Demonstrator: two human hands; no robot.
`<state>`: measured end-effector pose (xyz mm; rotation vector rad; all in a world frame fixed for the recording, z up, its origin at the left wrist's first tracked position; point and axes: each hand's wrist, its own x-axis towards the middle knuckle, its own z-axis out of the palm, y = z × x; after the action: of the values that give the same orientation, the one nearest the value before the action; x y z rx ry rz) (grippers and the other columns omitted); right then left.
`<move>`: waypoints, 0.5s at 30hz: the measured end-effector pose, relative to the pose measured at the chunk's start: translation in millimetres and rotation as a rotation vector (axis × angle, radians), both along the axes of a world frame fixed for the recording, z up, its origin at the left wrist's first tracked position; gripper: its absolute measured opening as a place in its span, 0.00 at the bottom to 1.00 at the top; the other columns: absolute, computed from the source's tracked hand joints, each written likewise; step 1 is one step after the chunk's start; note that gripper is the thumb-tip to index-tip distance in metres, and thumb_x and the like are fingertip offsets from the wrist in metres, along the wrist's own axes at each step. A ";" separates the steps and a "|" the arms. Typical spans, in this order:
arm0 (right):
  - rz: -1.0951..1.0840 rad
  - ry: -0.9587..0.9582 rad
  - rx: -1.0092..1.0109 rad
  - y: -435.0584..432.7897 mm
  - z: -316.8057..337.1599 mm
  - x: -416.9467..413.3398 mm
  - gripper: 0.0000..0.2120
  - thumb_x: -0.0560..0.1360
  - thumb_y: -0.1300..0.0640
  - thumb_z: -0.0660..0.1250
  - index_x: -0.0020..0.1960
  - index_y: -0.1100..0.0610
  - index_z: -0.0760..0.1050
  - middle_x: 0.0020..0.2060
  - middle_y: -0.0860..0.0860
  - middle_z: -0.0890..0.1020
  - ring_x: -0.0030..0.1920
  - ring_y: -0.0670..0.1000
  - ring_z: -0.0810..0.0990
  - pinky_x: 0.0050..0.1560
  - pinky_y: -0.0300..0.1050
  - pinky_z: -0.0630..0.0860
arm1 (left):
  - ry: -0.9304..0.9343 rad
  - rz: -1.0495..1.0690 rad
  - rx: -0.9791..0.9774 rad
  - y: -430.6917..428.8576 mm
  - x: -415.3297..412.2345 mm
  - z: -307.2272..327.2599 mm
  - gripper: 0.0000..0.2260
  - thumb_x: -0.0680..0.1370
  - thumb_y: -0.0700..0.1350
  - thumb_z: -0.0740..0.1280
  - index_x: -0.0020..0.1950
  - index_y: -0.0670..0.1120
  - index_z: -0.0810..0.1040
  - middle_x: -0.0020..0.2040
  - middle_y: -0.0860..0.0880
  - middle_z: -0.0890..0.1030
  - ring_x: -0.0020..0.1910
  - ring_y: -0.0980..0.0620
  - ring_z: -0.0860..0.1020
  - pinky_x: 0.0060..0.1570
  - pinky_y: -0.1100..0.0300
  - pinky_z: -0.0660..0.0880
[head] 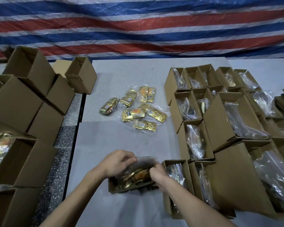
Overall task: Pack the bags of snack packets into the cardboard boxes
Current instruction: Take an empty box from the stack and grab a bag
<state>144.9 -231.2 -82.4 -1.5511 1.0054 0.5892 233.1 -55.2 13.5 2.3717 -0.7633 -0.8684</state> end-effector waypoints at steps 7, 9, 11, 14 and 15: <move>0.011 0.008 0.003 3.1 1.2 2.2 0.27 0.73 0.65 0.52 0.69 0.52 0.69 0.64 0.54 0.76 0.67 0.57 0.72 0.70 0.55 0.70 | -0.262 -0.084 0.263 -5.8 -19.0 -27.3 0.13 0.82 0.50 0.56 0.61 0.56 0.78 0.57 0.53 0.78 0.60 0.48 0.74 0.53 0.54 0.70; 0.004 0.013 0.005 3.7 1.4 3.7 0.25 0.73 0.64 0.53 0.69 0.52 0.69 0.63 0.54 0.77 0.64 0.57 0.74 0.67 0.56 0.73 | -0.335 -0.080 0.297 -8.9 -29.8 -35.4 0.14 0.82 0.49 0.56 0.62 0.56 0.78 0.57 0.54 0.78 0.59 0.48 0.73 0.54 0.55 0.68; -0.013 0.015 0.022 3.9 1.0 4.9 0.24 0.74 0.63 0.54 0.69 0.51 0.69 0.63 0.55 0.77 0.63 0.58 0.76 0.64 0.58 0.76 | -0.374 -0.029 0.326 -10.8 -37.4 -40.9 0.15 0.82 0.49 0.55 0.62 0.55 0.78 0.58 0.55 0.78 0.59 0.49 0.71 0.55 0.56 0.65; -0.029 0.035 0.053 4.6 2.5 5.8 0.27 0.73 0.61 0.53 0.72 0.50 0.66 0.66 0.55 0.75 0.63 0.59 0.76 0.60 0.60 0.78 | -0.414 -0.021 0.376 -12.1 -44.9 -45.2 0.16 0.83 0.51 0.52 0.55 0.52 0.80 0.55 0.54 0.80 0.56 0.48 0.73 0.54 0.54 0.65; -0.030 0.041 0.062 5.0 3.7 6.0 0.28 0.72 0.60 0.53 0.72 0.49 0.66 0.66 0.54 0.75 0.62 0.59 0.76 0.58 0.59 0.78 | -0.392 -0.019 0.384 -12.5 -48.9 -47.3 0.18 0.83 0.54 0.51 0.51 0.51 0.80 0.53 0.52 0.81 0.55 0.46 0.75 0.52 0.54 0.66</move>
<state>150.9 -226.2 -78.7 -1.4721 1.0307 0.6274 184.2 -67.7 -33.8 2.9338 -0.8246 -0.6025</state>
